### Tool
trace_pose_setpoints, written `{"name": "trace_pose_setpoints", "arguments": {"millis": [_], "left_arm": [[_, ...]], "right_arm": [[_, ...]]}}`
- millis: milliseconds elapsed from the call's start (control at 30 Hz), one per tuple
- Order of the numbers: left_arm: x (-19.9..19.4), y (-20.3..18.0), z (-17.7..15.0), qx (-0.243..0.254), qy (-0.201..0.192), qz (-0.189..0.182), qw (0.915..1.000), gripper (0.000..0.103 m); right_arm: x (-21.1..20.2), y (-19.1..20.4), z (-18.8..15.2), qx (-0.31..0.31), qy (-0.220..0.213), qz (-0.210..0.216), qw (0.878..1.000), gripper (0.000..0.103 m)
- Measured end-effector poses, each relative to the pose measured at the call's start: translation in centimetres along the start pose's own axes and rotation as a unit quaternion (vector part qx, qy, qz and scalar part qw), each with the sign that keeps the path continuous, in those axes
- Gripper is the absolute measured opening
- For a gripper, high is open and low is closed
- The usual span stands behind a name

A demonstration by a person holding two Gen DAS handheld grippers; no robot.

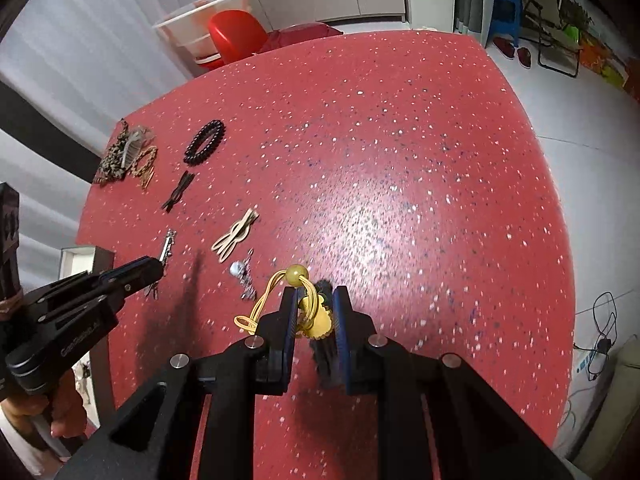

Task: Organize jewelry
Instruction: 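Carry the barrette and yellow hair tie over the white tray with both tools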

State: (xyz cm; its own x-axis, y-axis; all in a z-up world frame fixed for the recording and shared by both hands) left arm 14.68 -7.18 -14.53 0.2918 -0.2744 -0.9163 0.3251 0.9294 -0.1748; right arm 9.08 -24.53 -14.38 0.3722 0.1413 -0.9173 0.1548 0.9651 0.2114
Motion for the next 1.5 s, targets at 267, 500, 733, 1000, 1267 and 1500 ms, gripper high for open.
{"name": "trace_pose_setpoints", "arguments": {"millis": [267, 500, 733, 1000, 1267, 1500], "left_arm": [[-4.1, 0.6, -2.3, -0.011, -0.006, 0.002, 0.9999, 0.007], [-7.9, 2.4, -5.0, -0.032, -0.01, 0.007, 0.9994, 0.007], [-10.6, 4.1, -7.4, -0.052, -0.012, 0.01, 0.9985, 0.007], [-13.1, 7.0, -9.8, -0.082, -0.02, 0.018, 0.9962, 0.007], [-14.8, 10.4, -11.8, -0.114, -0.028, 0.03, 0.9926, 0.007], [-15.9, 14.0, -13.3, -0.145, -0.035, 0.041, 0.988, 0.007]], "right_arm": [[-2.2, 1.3, -2.2, 0.003, 0.008, 0.006, 1.0, 0.019], [-4.1, 3.5, -4.1, -0.003, 0.013, 0.013, 1.0, 0.019], [-5.5, 5.7, -6.0, -0.01, 0.021, 0.018, 1.0, 0.019], [-6.6, 8.8, -7.4, -0.022, 0.027, 0.028, 0.999, 0.019], [-6.8, 13.4, -7.5, -0.054, 0.03, 0.045, 0.997, 0.019], [-6.2, 18.0, -7.2, -0.089, 0.033, 0.061, 0.994, 0.019]]}}
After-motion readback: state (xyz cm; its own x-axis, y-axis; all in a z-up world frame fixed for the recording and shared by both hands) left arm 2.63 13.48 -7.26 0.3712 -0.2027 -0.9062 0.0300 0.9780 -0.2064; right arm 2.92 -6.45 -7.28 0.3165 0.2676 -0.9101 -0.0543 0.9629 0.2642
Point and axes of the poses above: each gripper's, at about its wrist camera, not at the fingertips, and x roughly the way its jaws point, y to its left, z to its top, the point moved 5 cm from there along x, roughly the way its jaws point, and after that the axes turned 1 degree about -y, right-handed, at the moved point
